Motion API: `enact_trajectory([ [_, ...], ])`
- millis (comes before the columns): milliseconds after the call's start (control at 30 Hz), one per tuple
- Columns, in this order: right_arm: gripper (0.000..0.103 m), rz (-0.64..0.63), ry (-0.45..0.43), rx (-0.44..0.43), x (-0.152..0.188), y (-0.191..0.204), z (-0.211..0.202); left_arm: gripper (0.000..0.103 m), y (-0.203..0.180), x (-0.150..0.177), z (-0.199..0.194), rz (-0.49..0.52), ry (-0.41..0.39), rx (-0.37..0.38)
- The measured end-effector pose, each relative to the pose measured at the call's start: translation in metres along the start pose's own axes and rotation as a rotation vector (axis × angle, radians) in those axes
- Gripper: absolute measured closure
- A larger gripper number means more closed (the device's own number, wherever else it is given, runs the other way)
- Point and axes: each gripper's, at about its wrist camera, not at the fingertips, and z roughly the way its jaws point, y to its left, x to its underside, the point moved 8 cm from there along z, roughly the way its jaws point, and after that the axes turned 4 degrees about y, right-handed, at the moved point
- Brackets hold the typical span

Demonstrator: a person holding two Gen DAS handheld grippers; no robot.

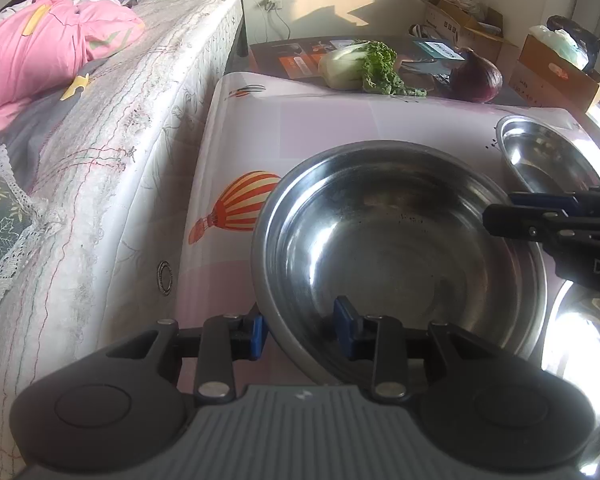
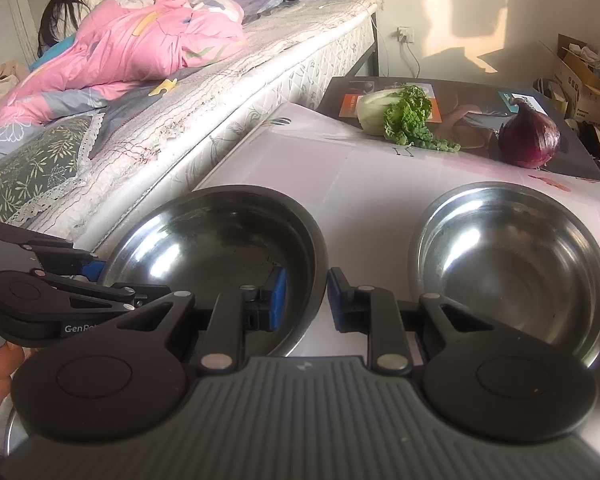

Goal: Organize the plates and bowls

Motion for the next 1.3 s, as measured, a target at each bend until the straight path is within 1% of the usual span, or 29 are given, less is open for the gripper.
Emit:
enact_trajectory([
  [567, 0.081, -0.003, -0.005, -0.001, -0.002, 0.002, -0.003, 0.068, 0.001, -0.002, -0.008, -0.001, -0.01, -0.002],
  [933, 0.081, -0.003, -0.026, -0.003, -0.009, 0.003, -0.017, 0.068, -0.003, -0.007, -0.026, -0.003, -0.035, -0.005],
  [1167, 0.081, 0.008, -0.053, -0.002, -0.012, -0.003, -0.032, 0.068, -0.013, -0.016, -0.039, 0.003, -0.052, -0.01],
  [1300, 0.081, 0.03, -0.077, 0.009, -0.013, -0.013, -0.044, 0.068, -0.028, -0.024, -0.044, 0.031, -0.061, -0.003],
])
